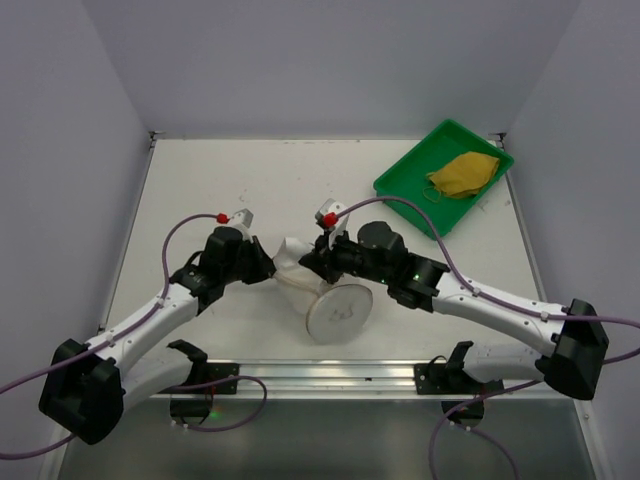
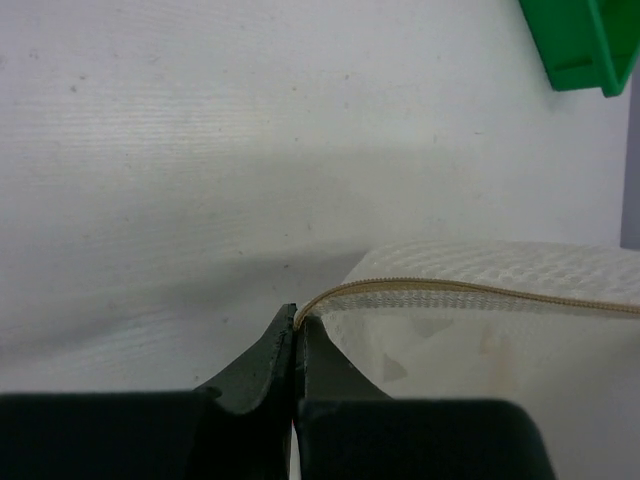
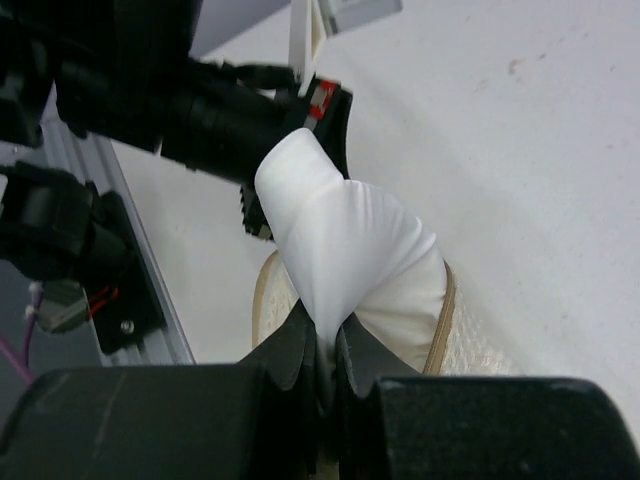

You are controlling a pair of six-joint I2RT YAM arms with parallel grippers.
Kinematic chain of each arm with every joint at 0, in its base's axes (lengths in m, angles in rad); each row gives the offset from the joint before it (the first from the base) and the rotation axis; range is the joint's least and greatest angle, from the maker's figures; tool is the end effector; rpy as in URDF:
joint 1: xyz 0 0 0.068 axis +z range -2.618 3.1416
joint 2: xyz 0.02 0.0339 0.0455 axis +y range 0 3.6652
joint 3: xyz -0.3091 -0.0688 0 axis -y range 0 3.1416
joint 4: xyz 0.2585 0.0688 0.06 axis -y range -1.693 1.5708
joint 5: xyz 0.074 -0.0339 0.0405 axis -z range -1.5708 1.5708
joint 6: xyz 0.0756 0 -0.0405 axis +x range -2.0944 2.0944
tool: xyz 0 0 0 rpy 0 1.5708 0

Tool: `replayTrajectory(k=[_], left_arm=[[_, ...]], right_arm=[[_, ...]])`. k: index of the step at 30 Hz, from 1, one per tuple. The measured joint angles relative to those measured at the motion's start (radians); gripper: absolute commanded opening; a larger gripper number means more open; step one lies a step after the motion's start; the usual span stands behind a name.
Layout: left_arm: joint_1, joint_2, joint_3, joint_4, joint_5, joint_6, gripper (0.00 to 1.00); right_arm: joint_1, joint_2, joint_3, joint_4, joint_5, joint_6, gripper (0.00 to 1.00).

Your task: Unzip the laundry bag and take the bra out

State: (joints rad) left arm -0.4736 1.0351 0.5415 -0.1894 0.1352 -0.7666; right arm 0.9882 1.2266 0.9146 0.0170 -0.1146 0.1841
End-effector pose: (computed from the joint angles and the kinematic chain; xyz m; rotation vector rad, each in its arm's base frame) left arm 0.2034 -0.1157 0.2157 -0.2712 2.3618 -0.7875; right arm 0.1704 0.2743 0.3389 -0.8460 1.7761 0.8999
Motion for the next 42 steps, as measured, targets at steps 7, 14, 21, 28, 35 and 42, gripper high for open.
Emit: replayTrajectory(k=[7,14,21,28,35,42], left_arm=[[-0.011,-0.023,0.0,0.029,0.09,-0.001,0.0],[-0.027,-0.114,0.0,0.056,0.154,-0.019,0.0],[-0.038,-0.089,-0.039,0.106,0.167,-0.036,0.0],[-0.04,-0.049,-0.091,0.089,0.101,-0.059,0.0],[-0.039,-0.043,-0.089,0.069,0.029,-0.06,0.0],[-0.039,-0.024,-0.086,0.052,0.013,-0.057,0.0]], right_arm=[[0.0,0.005,-0.02,0.202,0.113,0.048,0.0],[-0.011,0.137,-0.011,0.355,0.233,0.108,0.0],[-0.041,0.151,0.021,0.418,0.286,0.165,0.0],[-0.168,0.04,0.105,0.371,0.29,0.167,0.0],[-0.423,-0.099,0.155,0.238,0.332,0.125,0.0],[-0.727,-0.028,0.167,0.129,0.372,0.084,0.0]])
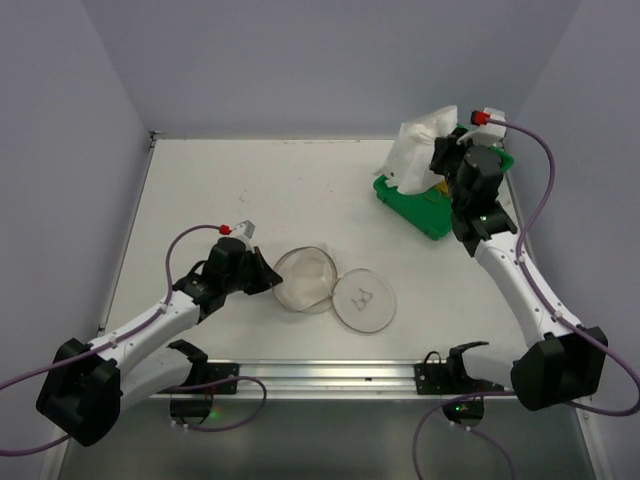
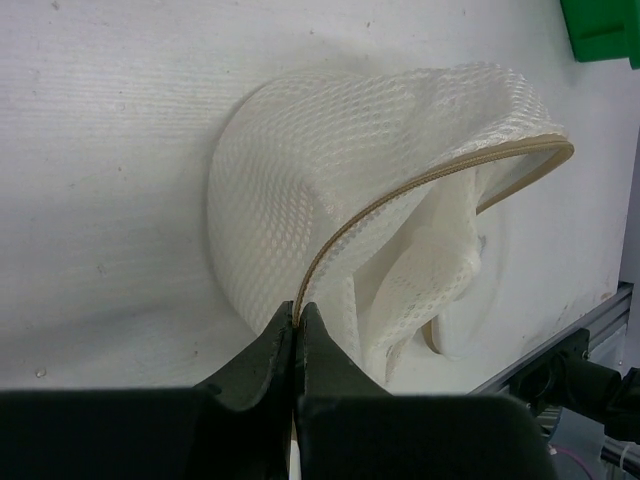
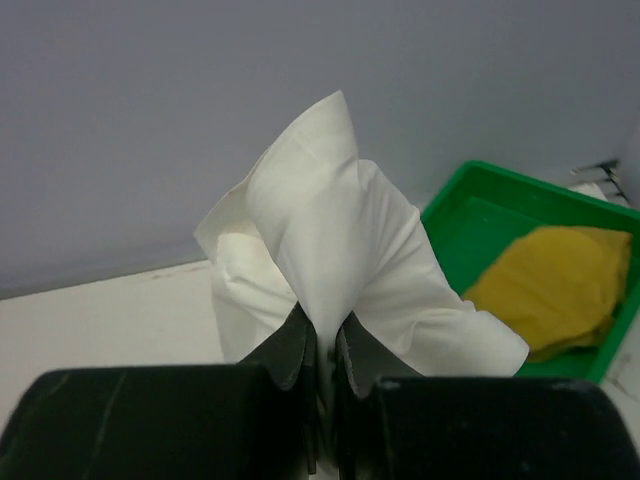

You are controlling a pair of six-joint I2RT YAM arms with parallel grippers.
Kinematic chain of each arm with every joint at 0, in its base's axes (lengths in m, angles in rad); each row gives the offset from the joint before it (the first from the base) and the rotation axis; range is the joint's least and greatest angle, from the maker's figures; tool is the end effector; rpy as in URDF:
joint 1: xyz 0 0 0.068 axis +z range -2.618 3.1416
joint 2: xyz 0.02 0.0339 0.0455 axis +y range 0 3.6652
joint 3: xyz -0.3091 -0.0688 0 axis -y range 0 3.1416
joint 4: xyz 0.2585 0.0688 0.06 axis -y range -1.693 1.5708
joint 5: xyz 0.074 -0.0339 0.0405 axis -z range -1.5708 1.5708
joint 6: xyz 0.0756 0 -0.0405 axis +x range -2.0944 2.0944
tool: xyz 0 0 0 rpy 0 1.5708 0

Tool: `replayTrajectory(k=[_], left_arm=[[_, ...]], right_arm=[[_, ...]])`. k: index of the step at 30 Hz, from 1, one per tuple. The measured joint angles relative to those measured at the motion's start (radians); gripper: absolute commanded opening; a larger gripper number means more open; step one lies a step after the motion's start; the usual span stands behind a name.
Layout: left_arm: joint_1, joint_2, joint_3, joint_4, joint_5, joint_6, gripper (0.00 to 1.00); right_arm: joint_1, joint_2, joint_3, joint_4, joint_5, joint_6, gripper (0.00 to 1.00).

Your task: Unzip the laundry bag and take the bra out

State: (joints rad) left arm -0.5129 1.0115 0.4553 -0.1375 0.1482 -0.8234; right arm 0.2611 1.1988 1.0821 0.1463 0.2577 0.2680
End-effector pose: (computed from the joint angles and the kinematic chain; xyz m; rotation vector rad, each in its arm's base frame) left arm 0.1876 -0.1185 0.1949 -0.2895 2.3916 -0.8399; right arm 0.3126 0.0636 0.4353 0.2098 1.5320 0.2211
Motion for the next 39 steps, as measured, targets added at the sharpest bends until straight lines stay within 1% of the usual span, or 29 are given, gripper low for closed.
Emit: replayTrajectory(k=[4,8,12,19,22,24,26,27,29,30,31,34,35,37,39], left_arm=[[0.0,0.006,0.003,-0.007,-0.002,0.003,0.0],[0.0,0.018,0.018,-0.012,-0.004,0.006,0.0],[0.0,0.026,0.028,-0.014,-0.007,0.013,0.0],[0.0,0.04,0.028,-0.016,-0.01,0.023,0.0],[0.002,0.041,0.029,-0.019,-0.012,0.024,0.0],[0.002,0.041,0.032,-0.021,-0.014,0.025,0.0],[0.002,0.042,0.037,-0.022,-0.016,0.031,0.0],[0.002,0.043,0.04,-0.023,-0.016,0.032,0.0],[0.002,0.047,0.044,-0.023,-0.016,0.033,0.0],[0.002,0.049,0.046,-0.023,-0.015,0.034,0.0],[0.002,0.051,0.047,-0.023,-0.015,0.034,0.0],[0.003,0.055,0.049,-0.025,-0.015,0.034,0.0],[0.003,0.055,0.052,-0.027,-0.015,0.034,0.0],[0.004,0.057,0.063,-0.03,-0.016,0.034,0.0],[0.004,0.066,0.08,-0.032,-0.017,0.034,0.0]], right_arm=[[-0.125,0.101,0.024,-0.052,0.016,0.003,0.0],[-0.2,0.22,0.068,-0.082,0.025,0.008,0.0],[-0.229,0.366,0.143,-0.093,0.027,0.009,0.0],[-0.239,0.616,0.285,-0.154,-0.042,0.052,0.0],[-0.242,0.676,0.306,-0.2,-0.046,0.09,0.06],[-0.254,0.691,0.306,-0.247,-0.045,0.124,0.15],[-0.278,0.693,0.303,-0.285,-0.043,0.161,0.3],[-0.293,0.692,0.303,-0.297,-0.043,0.171,0.44],[-0.319,0.689,0.3,-0.313,-0.047,0.187,0.59],[-0.33,0.686,0.297,-0.321,-0.053,0.191,0.72],[-0.339,0.678,0.293,-0.33,-0.063,0.197,0.78],[-0.34,0.624,0.263,-0.359,-0.101,0.192,0.87],[-0.334,0.591,0.248,-0.372,-0.113,0.193,0.88],[-0.315,0.502,0.216,-0.393,-0.132,0.198,0.91],[-0.288,0.376,0.153,-0.388,-0.156,0.211,0.92]])
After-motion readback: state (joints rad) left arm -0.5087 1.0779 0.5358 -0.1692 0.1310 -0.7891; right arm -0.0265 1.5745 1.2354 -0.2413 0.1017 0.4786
